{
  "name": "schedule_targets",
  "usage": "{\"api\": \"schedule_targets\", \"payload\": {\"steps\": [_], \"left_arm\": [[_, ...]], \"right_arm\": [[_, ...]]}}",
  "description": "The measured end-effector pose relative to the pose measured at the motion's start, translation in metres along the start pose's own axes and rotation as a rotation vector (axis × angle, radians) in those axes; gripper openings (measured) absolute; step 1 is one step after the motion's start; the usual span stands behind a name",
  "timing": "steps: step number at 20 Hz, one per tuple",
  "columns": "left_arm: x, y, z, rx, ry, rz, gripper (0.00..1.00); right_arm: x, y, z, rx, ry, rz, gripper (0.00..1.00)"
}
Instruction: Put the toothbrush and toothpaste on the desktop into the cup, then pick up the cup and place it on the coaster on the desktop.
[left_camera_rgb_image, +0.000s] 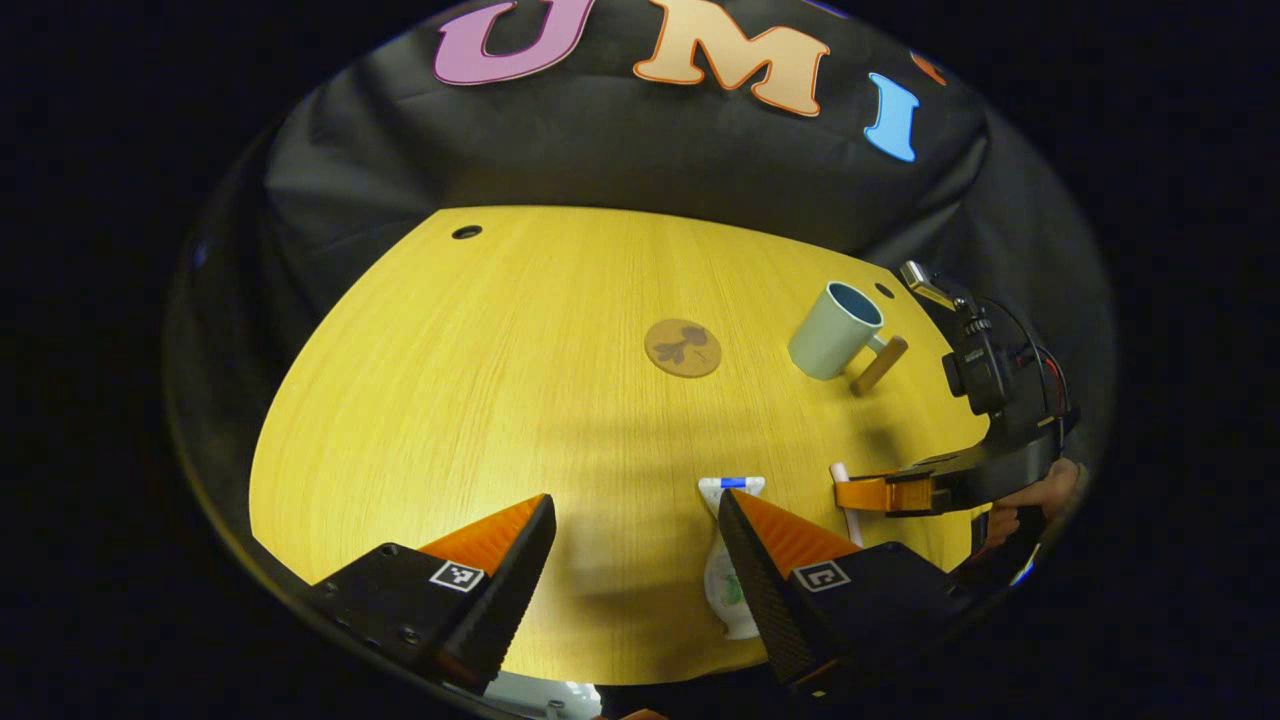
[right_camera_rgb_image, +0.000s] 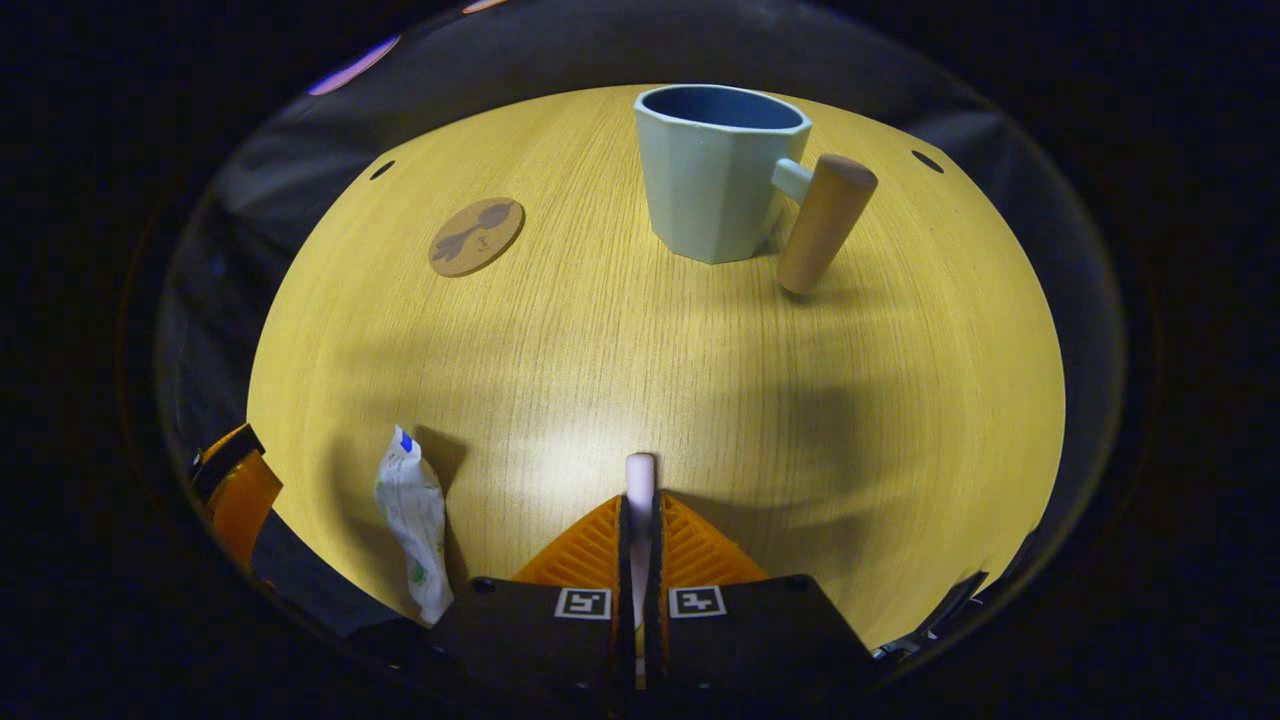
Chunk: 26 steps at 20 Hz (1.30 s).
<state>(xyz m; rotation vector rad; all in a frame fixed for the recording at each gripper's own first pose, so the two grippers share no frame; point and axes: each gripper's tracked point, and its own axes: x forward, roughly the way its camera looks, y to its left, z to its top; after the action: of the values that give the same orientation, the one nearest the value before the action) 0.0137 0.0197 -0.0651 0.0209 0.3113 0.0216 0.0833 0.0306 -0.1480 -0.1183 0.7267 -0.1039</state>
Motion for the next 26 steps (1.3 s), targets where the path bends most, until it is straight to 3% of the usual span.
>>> {"api": "schedule_targets", "payload": {"steps": [7,14,18,19,24,25,26], "left_arm": [[0.018,-0.032,-0.025,0.001,0.162,-0.037,0.95],[0.045,-0.046,-0.047,-0.003,0.353,-0.029,0.97],[0.057,-0.049,-0.049,0.0,0.403,-0.013,0.85],[0.059,-0.053,-0.051,-0.005,0.419,-0.016,0.74],[0.07,-0.056,-0.062,-0.009,0.47,0.01,0.67],[0.069,-0.056,-0.059,-0.004,0.462,0.013,0.56],[0.07,-0.055,-0.059,-0.001,0.465,0.022,0.53]], "right_arm": [[-0.029,-0.011,0.006,0.086,-0.073,0.047,0.07],[-0.052,-0.049,0.003,0.148,-0.123,0.016,0.06],[-0.055,-0.067,0.0,0.173,-0.126,0.005,0.06],[-0.057,-0.07,-0.001,0.169,-0.128,0.006,0.06],[-0.064,-0.075,0.005,0.162,-0.146,0.03,0.06],[-0.064,-0.074,0.005,0.16,-0.146,0.035,0.06],[-0.065,-0.074,0.006,0.159,-0.147,0.041,0.06]]}}
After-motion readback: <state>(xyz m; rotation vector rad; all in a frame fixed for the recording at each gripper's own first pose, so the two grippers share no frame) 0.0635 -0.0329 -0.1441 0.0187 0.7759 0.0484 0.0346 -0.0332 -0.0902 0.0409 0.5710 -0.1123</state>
